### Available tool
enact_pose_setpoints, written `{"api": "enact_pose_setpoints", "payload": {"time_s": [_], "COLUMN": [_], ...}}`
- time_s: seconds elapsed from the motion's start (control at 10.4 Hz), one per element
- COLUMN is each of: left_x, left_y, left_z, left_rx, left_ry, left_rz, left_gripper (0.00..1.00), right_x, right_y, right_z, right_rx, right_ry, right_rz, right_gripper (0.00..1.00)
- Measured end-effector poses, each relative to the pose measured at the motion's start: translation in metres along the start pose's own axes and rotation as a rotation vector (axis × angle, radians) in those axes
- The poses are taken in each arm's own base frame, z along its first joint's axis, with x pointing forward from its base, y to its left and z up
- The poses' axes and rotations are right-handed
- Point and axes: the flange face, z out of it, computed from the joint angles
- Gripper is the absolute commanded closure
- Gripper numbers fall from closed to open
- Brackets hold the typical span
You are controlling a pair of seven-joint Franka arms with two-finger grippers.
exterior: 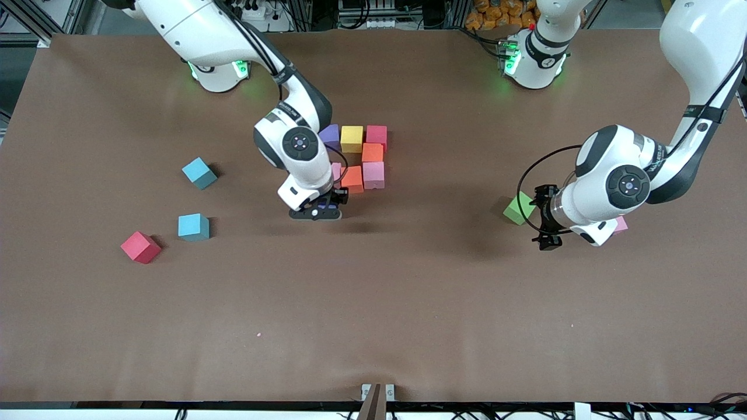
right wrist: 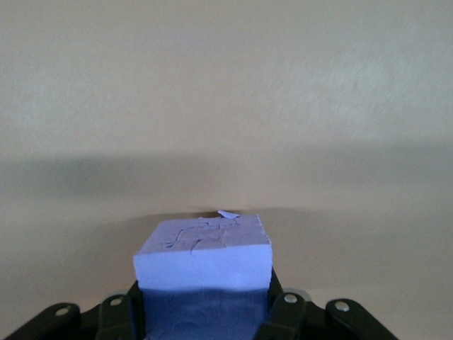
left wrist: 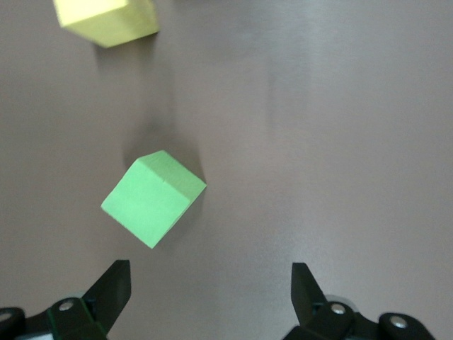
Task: Form number 2 with 11 blocks
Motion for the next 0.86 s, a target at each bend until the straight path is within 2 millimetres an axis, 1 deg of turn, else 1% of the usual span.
{"api": "enact_pose_setpoints", "payload": {"time_s": [0.1,0.38,0.58,0.67,0.77,0.86], "left_x": [0.000,0.002,0.006,0.009,0.012,0.015], "left_y": [0.001,0.003,0.008,0.012,0.015,0.016], "left_z": [-0.004,-0.008,-0.016,-0.025,-0.033,-0.040], "left_rx": [-0.008,-0.026,-0.046,-0.058,-0.056,-0.045], "left_ry": [0.003,0.050,0.074,0.081,0.089,0.099], "left_rz": [0.087,0.310,0.410,0.451,0.500,0.556], "left_gripper": [0.00,0.00,0.00,0.00,0.00,0.00], "right_x": [-0.007,-0.017,-0.019,-0.020,-0.022,-0.023], "right_y": [-0.001,0.005,0.006,0.007,0.008,0.008], "right_z": [0.006,0.022,0.024,0.026,0.028,0.029], "right_rx": [-0.004,0.012,0.011,0.009,0.007,0.007], "right_ry": [-0.007,0.001,-0.001,-0.004,-0.007,-0.008], "right_rz": [0.004,0.003,0.005,0.010,0.014,0.014], "right_gripper": [0.86,0.87,0.87,0.87,0.84,0.61]}}
